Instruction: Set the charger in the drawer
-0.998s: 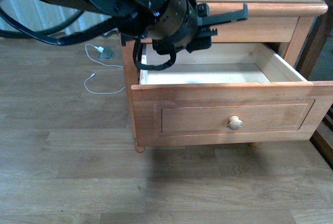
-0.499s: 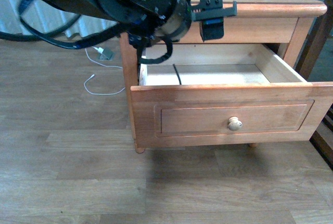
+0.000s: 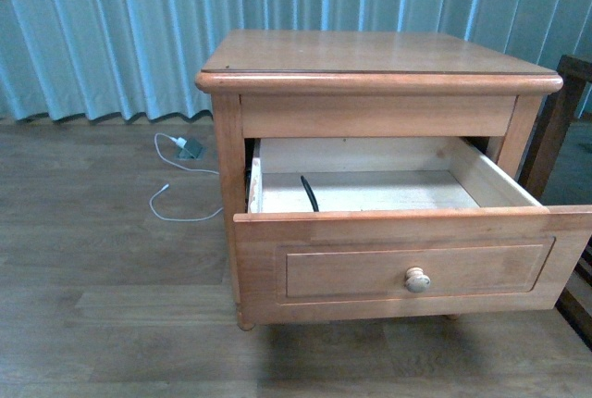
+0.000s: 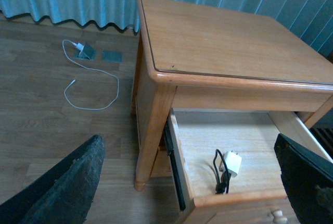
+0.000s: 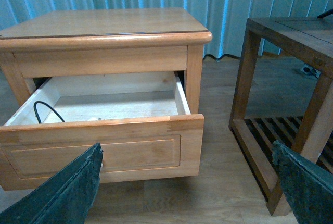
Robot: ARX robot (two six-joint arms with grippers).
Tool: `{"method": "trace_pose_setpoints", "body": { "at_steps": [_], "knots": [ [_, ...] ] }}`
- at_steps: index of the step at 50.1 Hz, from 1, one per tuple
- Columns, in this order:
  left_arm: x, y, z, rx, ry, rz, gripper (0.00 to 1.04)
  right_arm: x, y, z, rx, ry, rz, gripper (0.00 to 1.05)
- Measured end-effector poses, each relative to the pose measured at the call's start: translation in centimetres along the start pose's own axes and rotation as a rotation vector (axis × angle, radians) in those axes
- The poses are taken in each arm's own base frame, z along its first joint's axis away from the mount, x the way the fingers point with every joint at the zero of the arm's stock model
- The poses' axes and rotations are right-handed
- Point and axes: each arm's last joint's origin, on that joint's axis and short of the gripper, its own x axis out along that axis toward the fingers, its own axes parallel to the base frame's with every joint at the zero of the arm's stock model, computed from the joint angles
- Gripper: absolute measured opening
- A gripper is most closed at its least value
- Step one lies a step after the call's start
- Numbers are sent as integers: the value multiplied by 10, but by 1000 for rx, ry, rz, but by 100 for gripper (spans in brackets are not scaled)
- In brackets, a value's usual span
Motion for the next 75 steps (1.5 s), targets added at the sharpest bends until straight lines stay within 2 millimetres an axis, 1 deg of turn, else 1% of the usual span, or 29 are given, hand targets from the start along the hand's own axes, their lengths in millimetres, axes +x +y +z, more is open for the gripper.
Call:
{"method": "trace_pose_setpoints", "body": {
  "at_steps": [1,6,7,11,13,14,16,18,21,25,31,32,36,38,47,58,75],
  "knots": [
    [-5,2,0,0,-3,2,99,0,0,0,0,0,0,97],
    [-50,21,-6,20,-19,35,99,0,0,0,0,0,0,97],
    [-62,27,-8,17,-18,37,99,0,0,0,0,0,0,97],
    [-100,46,-21,24,-20,86,99,0,0,0,0,0,0,97],
    [-112,51,-26,19,-19,104,99,0,0,0,0,0,0,97],
    [-123,55,-32,17,-21,116,99,0,0,0,0,0,0,97],
    [-132,59,-39,13,-29,128,99,0,0,0,0,0,0,97],
    [-137,62,-46,-2,-41,136,99,0,0,0,0,0,0,97],
    [-138,69,-60,-15,-34,188,99,0,0,0,0,0,0,97],
    [-135,75,-77,-27,4,250,99,0,0,0,0,0,0,97],
    [-134,76,-80,-33,9,249,99,0,0,0,0,0,0,97],
    [-135,76,-80,-20,-2,229,97,0,0,0,0,0,0,97],
    [-134,74,-84,58,-94,99,83,0,0,0,0,0,0,97],
    [-135,74,-86,98,-116,74,76,0,0,0,0,0,0,97],
    [-132,77,-100,151,-109,75,44,0,0,0,0,0,0,97],
    [-131,78,-110,164,-110,75,5,0,0,0,0,0,0,97],
    [-130,80,-120,167,-109,76,4,0,0,0,0,0,0,97]
  ]
}}
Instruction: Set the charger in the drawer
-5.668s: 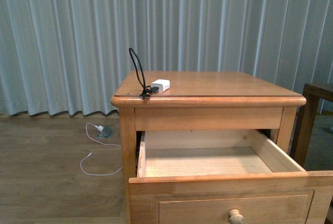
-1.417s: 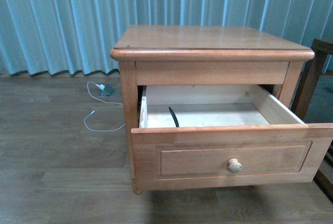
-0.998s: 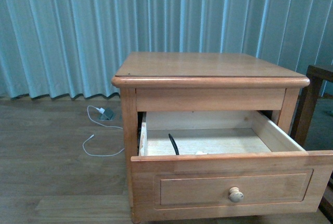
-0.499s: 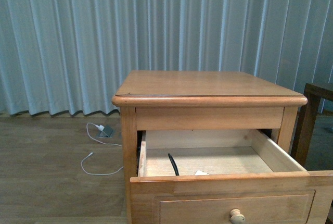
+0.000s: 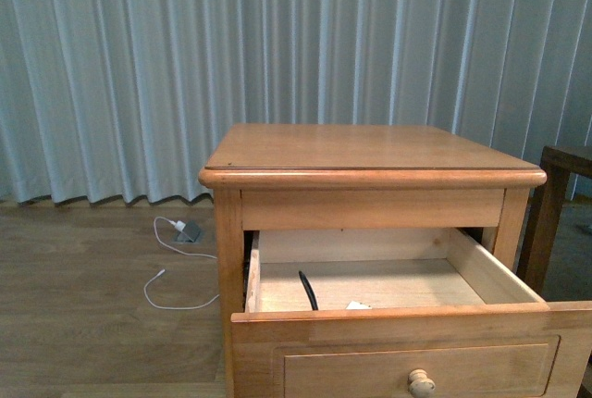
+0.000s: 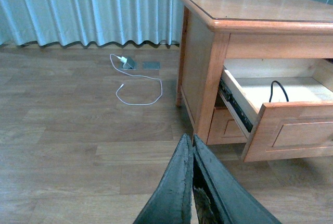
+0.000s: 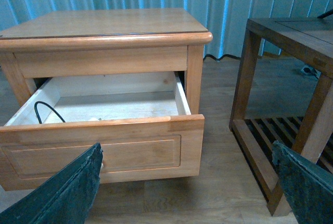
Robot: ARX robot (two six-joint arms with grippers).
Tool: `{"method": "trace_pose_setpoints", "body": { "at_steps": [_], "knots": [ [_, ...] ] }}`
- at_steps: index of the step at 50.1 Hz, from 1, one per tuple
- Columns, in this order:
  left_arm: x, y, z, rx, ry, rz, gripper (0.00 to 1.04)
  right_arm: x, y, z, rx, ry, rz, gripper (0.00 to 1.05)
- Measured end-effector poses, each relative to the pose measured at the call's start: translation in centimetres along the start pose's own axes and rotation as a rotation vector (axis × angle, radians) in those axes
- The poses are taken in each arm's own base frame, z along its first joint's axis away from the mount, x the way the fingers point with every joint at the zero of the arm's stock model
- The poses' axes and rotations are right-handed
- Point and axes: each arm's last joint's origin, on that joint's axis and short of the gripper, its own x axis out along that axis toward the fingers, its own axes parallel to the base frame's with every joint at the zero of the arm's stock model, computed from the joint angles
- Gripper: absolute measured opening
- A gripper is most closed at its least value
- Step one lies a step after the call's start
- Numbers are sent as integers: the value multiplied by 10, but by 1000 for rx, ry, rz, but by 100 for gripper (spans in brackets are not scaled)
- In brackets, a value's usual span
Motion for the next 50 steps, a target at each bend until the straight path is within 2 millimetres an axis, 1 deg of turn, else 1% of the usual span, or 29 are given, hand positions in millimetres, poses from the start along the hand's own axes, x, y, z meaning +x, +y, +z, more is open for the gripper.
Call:
{"method": "trace_pose_setpoints", "body": {
  "at_steps": [5,20,22,23,24,26,28,34,35,38,43,45,46,50],
  "knots": [
    [0,0,-9,0,-8,0,4,0,0,0,0,0,0,97],
    [-1,0,-8,0,-12,0,5,0,0,0,0,0,0,97],
    [-1,0,-8,0,-12,0,12,0,0,0,0,0,0,97],
    [-1,0,-8,0,-12,0,17,0,0,0,0,0,0,97],
    [-1,0,-8,0,-12,0,23,1,1,-1,7,29,-21,97],
    [-1,0,-8,0,-12,0,30,2,1,-3,14,107,-97,97],
    [-1,0,-8,0,-11,1,37,5,1,-5,21,181,-127,97],
    [-1,0,-8,0,-12,0,58,23,4,-10,38,343,-83,97],
    [-1,0,-8,0,-13,0,60,25,5,-10,40,356,-79,97],
    [-1,0,-8,0,-12,0,71,39,7,-10,47,413,-32,97],
    [-1,0,-8,0,-13,0,89,69,11,-13,43,474,12,97],
    [-1,0,-8,0,-13,0,99,88,15,-17,35,513,26,97],
    [-1,0,-8,1,-13,0,101,94,16,-19,28,524,24,97],
    [-1,0,-8,1,-13,0,98,115,22,-25,14,562,27,97]
  ]
}}
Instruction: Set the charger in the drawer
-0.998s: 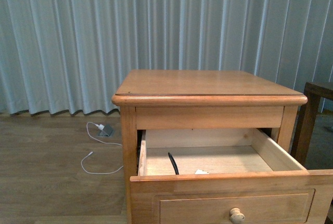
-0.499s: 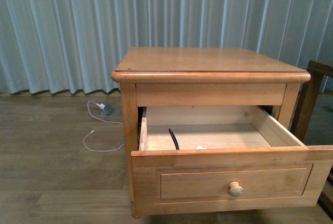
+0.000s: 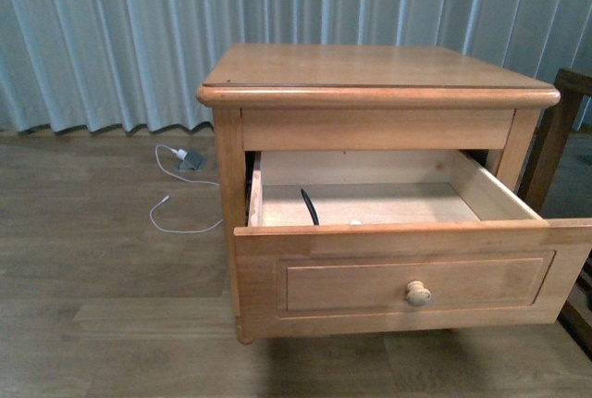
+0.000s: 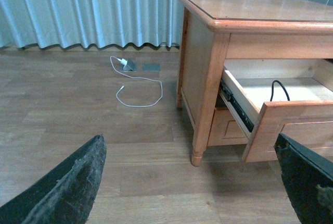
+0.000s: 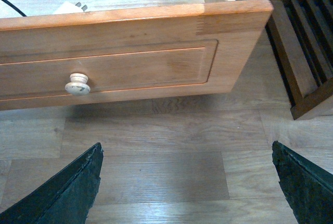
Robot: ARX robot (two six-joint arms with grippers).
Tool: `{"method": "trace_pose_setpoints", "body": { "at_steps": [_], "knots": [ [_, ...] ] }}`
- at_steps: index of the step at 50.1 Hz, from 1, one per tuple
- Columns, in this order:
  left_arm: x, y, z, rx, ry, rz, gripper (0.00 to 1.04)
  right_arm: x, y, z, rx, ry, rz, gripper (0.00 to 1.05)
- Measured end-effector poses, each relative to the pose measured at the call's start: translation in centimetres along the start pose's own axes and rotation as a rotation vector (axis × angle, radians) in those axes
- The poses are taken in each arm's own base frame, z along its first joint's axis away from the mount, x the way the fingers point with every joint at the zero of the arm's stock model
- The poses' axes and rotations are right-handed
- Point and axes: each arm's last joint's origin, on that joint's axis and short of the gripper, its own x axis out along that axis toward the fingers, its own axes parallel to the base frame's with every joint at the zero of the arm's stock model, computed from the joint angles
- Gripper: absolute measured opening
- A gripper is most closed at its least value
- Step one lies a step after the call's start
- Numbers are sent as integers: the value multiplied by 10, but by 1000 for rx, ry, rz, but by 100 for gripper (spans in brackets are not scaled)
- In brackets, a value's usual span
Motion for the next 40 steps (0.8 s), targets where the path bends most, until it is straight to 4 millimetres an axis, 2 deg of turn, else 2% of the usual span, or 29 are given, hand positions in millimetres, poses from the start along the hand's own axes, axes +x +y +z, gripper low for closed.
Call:
{"method": "trace_pose_setpoints", "body": {
  "at_steps": [13,24,33,40],
  "knots": [
    [0,0,0,0,0,0,99,71,29,13,-30,82,38,97],
    [0,0,0,0,0,0,99,119,46,21,-31,98,29,97],
    [0,0,0,0,0,0,99,147,52,25,-22,95,5,97],
    [0,0,0,0,0,0,99,166,53,38,12,54,-27,97]
  ]
}}
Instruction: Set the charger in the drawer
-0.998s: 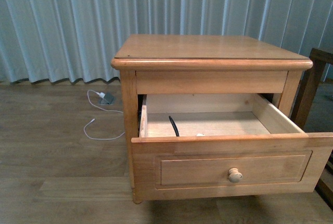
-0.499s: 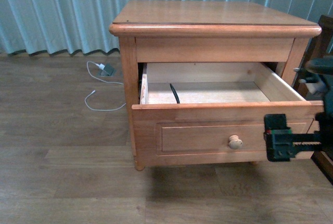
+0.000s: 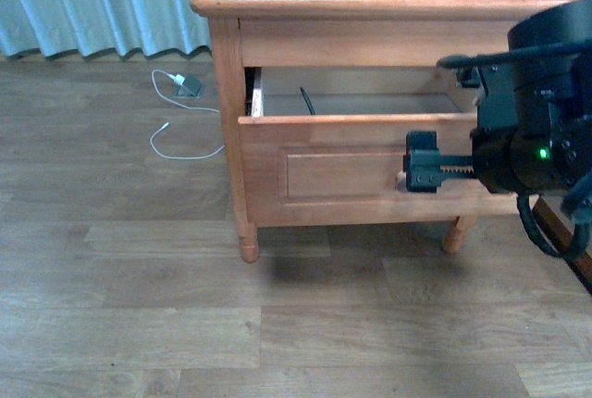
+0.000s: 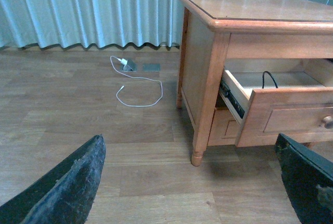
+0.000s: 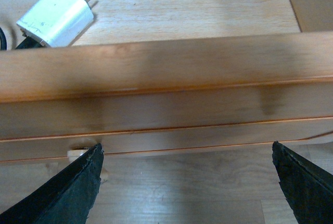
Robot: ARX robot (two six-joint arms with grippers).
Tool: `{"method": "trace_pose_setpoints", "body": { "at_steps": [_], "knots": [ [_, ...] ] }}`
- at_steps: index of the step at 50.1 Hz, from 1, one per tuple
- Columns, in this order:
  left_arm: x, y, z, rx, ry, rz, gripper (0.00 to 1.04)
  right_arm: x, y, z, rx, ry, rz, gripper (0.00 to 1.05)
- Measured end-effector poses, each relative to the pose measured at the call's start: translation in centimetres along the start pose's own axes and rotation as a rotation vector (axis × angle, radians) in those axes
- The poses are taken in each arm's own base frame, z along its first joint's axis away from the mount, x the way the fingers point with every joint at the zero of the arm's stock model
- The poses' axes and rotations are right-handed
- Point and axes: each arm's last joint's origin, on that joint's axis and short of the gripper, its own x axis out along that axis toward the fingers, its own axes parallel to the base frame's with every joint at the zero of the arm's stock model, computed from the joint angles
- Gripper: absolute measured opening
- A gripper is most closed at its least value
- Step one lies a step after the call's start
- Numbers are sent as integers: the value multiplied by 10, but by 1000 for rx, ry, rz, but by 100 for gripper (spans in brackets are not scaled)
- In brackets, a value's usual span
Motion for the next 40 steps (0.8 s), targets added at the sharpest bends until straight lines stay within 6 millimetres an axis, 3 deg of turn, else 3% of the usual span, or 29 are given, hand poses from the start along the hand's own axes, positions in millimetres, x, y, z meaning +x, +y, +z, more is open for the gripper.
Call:
{"method": "trace_pose_setpoints", "body": {
  "at_steps": [16,40],
  "knots": [
    [0,0,0,0,0,0,99,40,6,32,94,-124,-39,97],
    [0,0,0,0,0,0,99,86,16,65,167,-216,-74,97]
  ]
}}
